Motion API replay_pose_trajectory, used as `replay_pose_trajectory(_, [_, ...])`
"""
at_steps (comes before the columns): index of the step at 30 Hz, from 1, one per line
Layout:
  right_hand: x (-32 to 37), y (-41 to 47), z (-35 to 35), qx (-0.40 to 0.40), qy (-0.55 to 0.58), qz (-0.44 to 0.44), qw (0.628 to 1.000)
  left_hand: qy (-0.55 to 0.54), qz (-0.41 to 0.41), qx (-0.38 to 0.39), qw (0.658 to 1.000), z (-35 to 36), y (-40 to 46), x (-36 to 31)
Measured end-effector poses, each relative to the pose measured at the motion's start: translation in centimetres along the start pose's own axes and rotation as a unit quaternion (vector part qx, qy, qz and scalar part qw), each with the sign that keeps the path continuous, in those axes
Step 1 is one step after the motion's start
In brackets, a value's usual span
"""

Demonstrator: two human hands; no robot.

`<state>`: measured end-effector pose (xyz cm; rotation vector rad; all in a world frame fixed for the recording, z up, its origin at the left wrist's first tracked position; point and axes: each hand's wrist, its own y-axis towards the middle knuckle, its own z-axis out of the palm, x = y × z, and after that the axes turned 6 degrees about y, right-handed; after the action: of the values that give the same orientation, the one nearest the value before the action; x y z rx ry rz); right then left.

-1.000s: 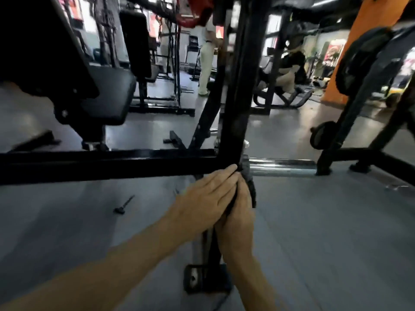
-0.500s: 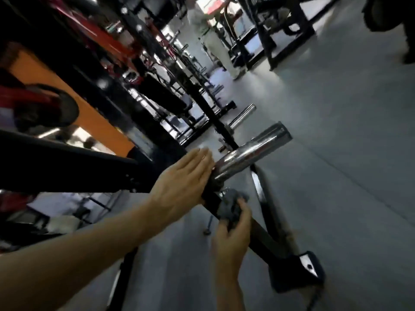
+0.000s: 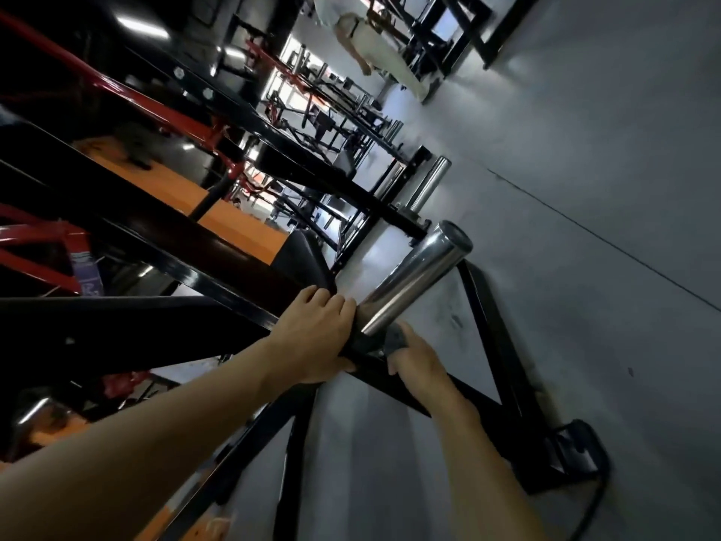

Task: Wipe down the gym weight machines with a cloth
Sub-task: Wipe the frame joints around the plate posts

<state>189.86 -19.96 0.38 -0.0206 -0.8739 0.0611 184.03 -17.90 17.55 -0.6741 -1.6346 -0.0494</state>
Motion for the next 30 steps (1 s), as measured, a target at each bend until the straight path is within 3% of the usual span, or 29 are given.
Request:
replay_pose_trajectory(4, [-2.7, -2.5, 3.1, -0.093, 0.084, -0.098, 0.987, 0.031, -0.013, -0.012, 0.999, 0.5, -1.1, -0.8])
replay_pose_trajectory(7, [-4.2, -3.4, 4.2, -0.170, 0.032, -0.166, 0.971, 0.058, -0.007, -0.010, 0.998, 1.3, -2.0, -1.1])
replay_pose_trajectory(9, [-4.2, -3.3, 4.1, -0.171, 0.023, -0.161, 0.972, 0.059, -0.007, -0.033, 0.998, 2.1, -2.1, -0.8])
replay_pose_trajectory(12, [-1.7, -2.3, 2.2, -0.072, 0.061, -0.124, 0.988, 0.070, 0.001, -0.054, 0.996, 2.3, -1.6, -0.9])
replay_pose_trajectory(13, [-1.0, -1.5, 1.9, -0.064, 0.021, -0.130, 0.989, 0.072, 0.003, -0.052, 0.996, 2.3, -1.4, -0.9])
replay_pose_trajectory(17, [-1.0, -0.6, 4.8, -0.173, -0.132, -0.155, 0.964, 0.082, -0.003, -0.064, 0.995, 2.4, -1.6, -0.9])
replay_pose_trajectory(22, [-2.5, -4.5, 9.0, -0.243, -0.098, -0.210, 0.942, 0.083, 0.000, -0.081, 0.993, 1.4, -2.3, -1.5])
replay_pose_trajectory(26, [-2.7, -5.6, 8.9, -0.200, -0.005, -0.152, 0.968, 0.073, 0.000, -0.101, 0.992, 1.9, -2.2, -1.3])
replay_pose_trajectory(30, [-1.8, -4.8, 7.6, -0.211, -0.084, -0.087, 0.970, 0.069, -0.005, -0.120, 0.990, 2.5, -1.9, -1.1])
